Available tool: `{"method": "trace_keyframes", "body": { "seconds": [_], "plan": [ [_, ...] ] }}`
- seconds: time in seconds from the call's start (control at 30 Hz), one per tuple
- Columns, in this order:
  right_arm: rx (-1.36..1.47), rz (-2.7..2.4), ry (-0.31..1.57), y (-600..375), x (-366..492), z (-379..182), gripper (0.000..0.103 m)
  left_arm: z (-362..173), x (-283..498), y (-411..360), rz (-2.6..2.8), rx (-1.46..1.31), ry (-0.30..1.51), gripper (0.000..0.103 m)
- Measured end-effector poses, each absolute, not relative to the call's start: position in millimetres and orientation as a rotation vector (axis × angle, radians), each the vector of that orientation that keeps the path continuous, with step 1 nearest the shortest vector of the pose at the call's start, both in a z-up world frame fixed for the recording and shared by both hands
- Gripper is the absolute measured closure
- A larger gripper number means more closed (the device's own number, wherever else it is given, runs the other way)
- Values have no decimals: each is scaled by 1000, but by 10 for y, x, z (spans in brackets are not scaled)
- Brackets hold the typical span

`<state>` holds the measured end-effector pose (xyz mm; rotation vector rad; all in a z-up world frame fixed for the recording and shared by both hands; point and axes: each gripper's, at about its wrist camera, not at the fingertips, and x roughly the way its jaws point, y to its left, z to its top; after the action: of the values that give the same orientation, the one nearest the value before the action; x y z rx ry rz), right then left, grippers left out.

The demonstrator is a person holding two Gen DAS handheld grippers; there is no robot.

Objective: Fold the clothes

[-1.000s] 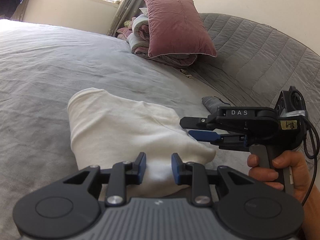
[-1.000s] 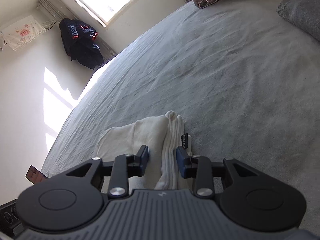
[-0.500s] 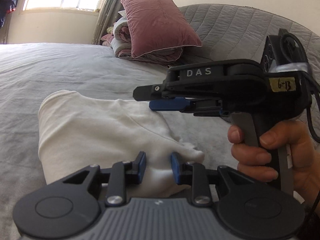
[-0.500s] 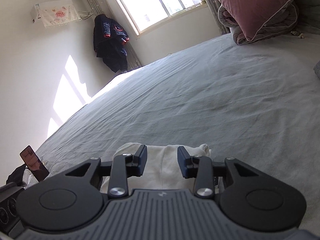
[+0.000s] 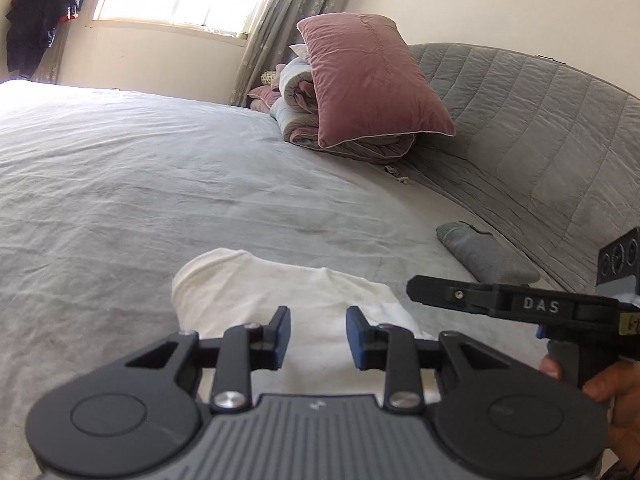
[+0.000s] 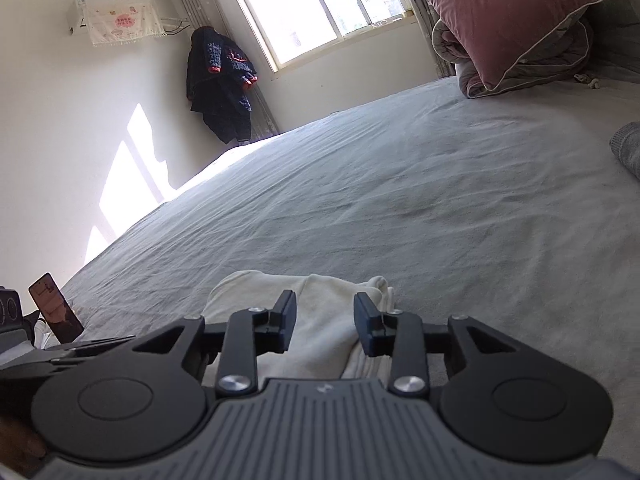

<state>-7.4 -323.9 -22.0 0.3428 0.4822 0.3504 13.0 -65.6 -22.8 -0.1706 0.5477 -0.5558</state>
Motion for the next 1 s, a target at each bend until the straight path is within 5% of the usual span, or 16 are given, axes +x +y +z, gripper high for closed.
{"method": "trace_keyframes", "body": {
  "seconds": [0.3,0.4,0.53,0.7,1.0],
  "plan": [
    [30,390,502,-2987,-267,-284,63,-354,487,-741,-353,-107,627,67],
    [-20,381,561,-2964,-225,-387,52,-309,502,-807,-324,-72,642,66],
    [35,388,581,-3038,-197,-356,51,-170,464,-897,-243,-2,677,47],
    [48,358,594,-3040,-194,-297,36,-18,385,-872,-113,-4,787,29],
    [32,287,605,-3072,-256,-225,19,126,145,-895,-84,64,789,12]
  ]
}}
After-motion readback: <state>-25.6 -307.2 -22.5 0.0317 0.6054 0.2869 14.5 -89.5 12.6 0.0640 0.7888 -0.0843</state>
